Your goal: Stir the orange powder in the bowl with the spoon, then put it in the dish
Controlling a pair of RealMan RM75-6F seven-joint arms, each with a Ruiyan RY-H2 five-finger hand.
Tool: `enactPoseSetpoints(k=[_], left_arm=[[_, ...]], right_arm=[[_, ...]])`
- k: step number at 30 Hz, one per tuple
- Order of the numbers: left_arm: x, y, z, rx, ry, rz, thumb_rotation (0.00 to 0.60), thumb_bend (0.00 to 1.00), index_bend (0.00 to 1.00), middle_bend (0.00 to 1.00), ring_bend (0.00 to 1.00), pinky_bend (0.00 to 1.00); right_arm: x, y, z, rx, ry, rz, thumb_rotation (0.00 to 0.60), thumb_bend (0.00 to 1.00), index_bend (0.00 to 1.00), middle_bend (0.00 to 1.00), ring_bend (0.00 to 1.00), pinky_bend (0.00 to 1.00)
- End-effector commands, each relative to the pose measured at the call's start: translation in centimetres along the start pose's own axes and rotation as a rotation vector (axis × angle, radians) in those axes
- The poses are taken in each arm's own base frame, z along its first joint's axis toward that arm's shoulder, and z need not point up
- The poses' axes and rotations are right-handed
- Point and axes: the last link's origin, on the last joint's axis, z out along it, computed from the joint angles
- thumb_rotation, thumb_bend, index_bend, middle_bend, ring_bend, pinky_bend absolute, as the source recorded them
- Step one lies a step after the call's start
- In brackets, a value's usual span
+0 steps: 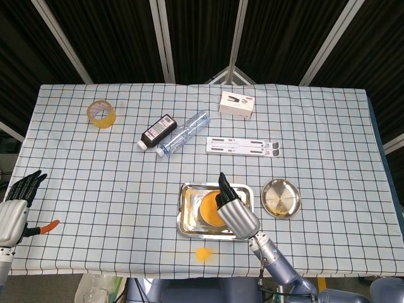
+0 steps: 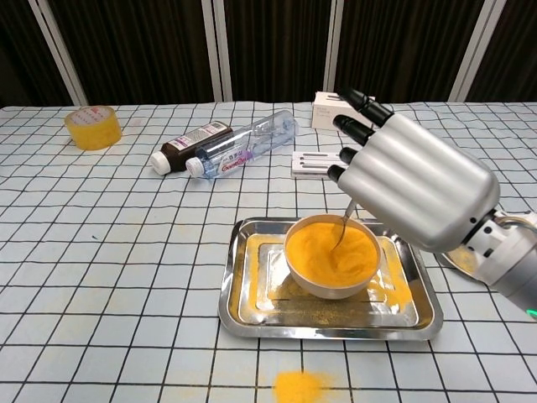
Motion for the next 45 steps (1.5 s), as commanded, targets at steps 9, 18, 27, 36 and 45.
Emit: enactPoseSetpoints(k=[9, 18, 27, 36, 45], left_arm=[[0.0, 0.0, 0.0, 0.0, 0.003, -0.003, 0.6, 0.0, 0.0, 0.0, 0.0, 0.0], [0.0, 0.0, 0.0, 0.002, 0.0, -0.004, 0.6, 0.0, 0.0, 0.0, 0.0, 0.0], [0.1, 0.0, 0.0, 0.0, 0.003, -0.005, 0.6, 0.0, 0.0, 0.0, 0.0, 0.0], [0.1, 0.0, 0.0, 0.001, 0.005, -0.006, 0.6, 0.0, 0.0, 0.0, 0.0, 0.0], [0.0, 0.0, 0.0, 0.001, 0.005, -0.003, 0.6, 0.0, 0.0, 0.0, 0.0, 0.0]], right_arm=[[0.3, 0.2, -0.3, 0.039, 0.025, -0.052, 0.6, 0.57, 0.61, 0.51, 0.18, 0.0], [0.8, -0.5, 0.0, 0.028, 0.024, -0.013, 0.6, 0.57, 0.6, 0.51, 0.18, 0.0], [0.4, -1.6, -0.4, 0.058, 0.02, -0.023, 0.6, 0.57, 0.6, 0.51, 0.18, 0.0], [-0.6, -1.6, -0.8, 0.062, 0.004, -0.048, 0.6, 0.57, 0.61, 0.51, 0.18, 0.0], [-1.5, -0.4, -1.2, 0.034, -0.021, -0.068, 0.6, 0.57, 0.61, 0.51, 0.18, 0.0]])
